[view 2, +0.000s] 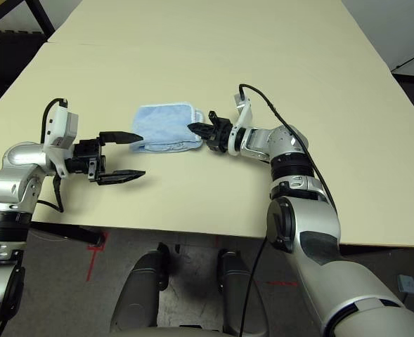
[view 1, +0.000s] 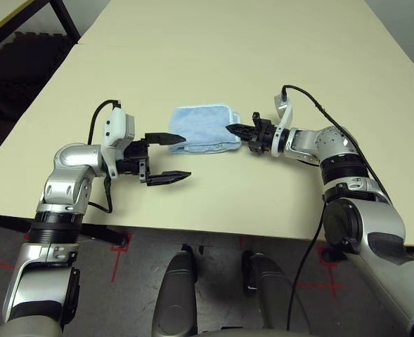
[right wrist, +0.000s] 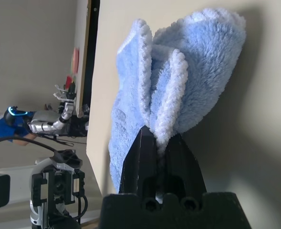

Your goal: Fold the towel and set it aside.

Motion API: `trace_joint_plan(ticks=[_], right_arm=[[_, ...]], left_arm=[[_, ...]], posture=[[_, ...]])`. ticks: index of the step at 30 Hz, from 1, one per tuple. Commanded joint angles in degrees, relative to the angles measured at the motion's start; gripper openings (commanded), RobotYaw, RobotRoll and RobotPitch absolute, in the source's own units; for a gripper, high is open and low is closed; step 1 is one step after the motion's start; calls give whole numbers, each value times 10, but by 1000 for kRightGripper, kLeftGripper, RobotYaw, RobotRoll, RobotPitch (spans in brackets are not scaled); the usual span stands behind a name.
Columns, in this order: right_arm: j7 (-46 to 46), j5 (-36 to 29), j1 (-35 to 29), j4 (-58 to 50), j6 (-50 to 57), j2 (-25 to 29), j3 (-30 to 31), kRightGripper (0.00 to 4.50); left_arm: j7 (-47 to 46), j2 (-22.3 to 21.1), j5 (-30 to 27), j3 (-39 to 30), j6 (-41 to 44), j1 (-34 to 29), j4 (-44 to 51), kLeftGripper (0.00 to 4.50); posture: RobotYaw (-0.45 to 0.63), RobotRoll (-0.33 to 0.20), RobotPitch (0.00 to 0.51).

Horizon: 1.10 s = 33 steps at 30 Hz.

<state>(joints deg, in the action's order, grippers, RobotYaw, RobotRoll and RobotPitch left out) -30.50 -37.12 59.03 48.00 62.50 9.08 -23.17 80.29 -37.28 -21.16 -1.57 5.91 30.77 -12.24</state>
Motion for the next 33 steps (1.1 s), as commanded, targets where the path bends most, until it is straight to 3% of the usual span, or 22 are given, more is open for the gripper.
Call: trace_joint_plan(ticks=[1,9,20,26,33], right_arm=[[10,0,-13,-1,-31,14,-16,21],[-25,-5,17,11,-210,35,-52,21],[78,4,82,174,-560,86,-150,21],[131,14,81,230,-659,128,-169,21],[148,17,63,257,-675,162,-181,21]], left_arm=[[1,-7,-4,4,5,-10,4,4500],[-56,13,-8,-14,28,5,-19,4500],[-160,38,0,-45,11,40,-90,4500],[-88,34,-36,-42,3,35,-70,4500],[-4,27,-18,-7,-41,46,-82,4500]], posture=[[107,0,199],[74,0,196],[41,0,188],[41,0,186],[30,0,185]])
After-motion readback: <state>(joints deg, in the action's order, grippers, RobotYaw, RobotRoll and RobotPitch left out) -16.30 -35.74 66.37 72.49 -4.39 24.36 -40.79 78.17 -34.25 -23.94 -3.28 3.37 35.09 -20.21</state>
